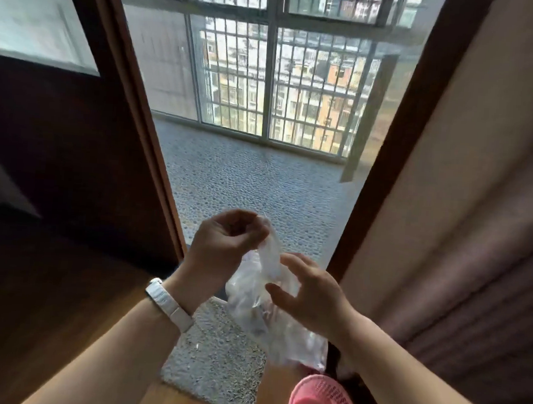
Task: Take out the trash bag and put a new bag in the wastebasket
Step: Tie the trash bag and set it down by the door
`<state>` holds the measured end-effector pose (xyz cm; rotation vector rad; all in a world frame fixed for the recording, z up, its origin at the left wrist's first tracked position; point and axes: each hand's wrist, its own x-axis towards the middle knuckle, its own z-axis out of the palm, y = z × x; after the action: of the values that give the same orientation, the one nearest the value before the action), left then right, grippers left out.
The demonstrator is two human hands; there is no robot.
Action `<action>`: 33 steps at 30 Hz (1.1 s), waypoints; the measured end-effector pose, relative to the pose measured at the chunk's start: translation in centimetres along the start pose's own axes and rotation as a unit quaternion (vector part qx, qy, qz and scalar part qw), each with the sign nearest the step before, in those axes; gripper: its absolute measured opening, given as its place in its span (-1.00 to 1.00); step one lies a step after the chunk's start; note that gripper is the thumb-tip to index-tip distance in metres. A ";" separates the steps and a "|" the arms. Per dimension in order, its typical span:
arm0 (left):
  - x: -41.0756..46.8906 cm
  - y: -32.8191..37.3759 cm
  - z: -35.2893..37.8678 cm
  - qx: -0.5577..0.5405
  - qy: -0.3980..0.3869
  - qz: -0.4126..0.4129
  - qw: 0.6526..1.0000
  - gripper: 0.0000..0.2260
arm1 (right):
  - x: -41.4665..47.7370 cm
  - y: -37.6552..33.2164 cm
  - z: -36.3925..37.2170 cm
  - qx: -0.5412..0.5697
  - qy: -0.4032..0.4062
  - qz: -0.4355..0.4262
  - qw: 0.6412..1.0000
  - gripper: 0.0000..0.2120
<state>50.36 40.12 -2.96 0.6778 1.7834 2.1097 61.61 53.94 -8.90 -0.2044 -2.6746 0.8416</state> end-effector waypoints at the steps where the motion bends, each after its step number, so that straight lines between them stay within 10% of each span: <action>1: 0.3 0.5 -1.8 -0.006 0.002 0.004 1.000 -0.79 | 1.0 -1.3 1.1 -0.003 -0.005 -0.001 1.000 -0.49; 33: 9.3 6.8 -46.9 0.042 0.343 0.010 0.938 -0.77 | 36.3 -30.2 32.1 0.097 -0.213 -0.276 0.932 -0.53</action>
<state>18.18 4.19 -0.45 -0.0604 2.2079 2.4859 15.23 20.66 -6.55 0.8295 -2.7585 1.0289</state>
